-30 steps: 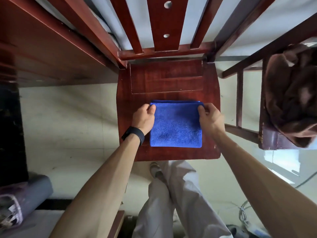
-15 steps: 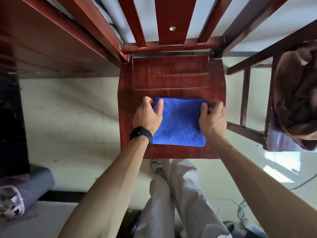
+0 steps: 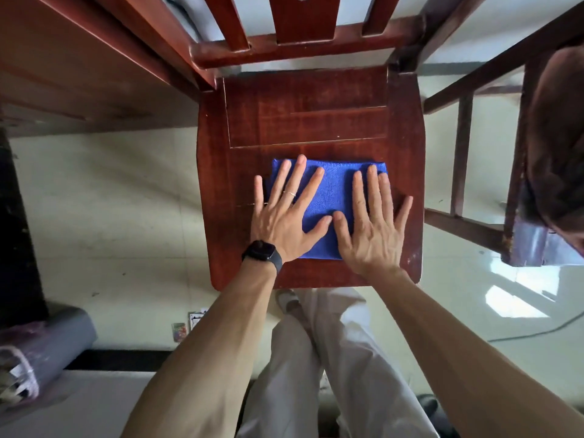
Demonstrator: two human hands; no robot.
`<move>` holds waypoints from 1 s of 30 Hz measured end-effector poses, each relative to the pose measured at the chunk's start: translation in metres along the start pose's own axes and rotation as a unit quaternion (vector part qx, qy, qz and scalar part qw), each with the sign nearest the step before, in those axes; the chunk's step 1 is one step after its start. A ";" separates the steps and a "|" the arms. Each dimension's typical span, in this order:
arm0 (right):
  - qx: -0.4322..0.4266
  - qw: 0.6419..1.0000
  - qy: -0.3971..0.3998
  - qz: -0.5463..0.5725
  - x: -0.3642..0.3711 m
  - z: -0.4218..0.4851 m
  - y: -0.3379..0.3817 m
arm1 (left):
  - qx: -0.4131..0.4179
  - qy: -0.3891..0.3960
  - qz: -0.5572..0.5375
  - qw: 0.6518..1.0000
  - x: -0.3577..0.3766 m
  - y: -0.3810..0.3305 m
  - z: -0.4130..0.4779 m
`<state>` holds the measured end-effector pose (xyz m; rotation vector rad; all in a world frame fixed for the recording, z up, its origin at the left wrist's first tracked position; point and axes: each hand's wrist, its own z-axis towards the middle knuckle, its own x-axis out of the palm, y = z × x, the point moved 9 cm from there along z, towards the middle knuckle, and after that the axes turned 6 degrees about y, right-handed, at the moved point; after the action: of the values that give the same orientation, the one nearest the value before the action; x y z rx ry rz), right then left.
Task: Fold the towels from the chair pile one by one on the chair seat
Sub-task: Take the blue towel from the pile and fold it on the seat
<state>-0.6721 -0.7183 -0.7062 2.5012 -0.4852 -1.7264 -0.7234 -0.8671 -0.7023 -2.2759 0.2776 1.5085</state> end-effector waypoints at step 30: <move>0.281 0.856 0.172 0.399 -0.032 0.016 -0.054 | -0.362 0.129 -0.528 0.758 -0.008 0.067 -0.018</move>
<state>-0.6850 -0.6553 -0.6953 2.2462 -1.8616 -0.8620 -0.7370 -0.9359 -0.7031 -2.3549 -1.5232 0.6849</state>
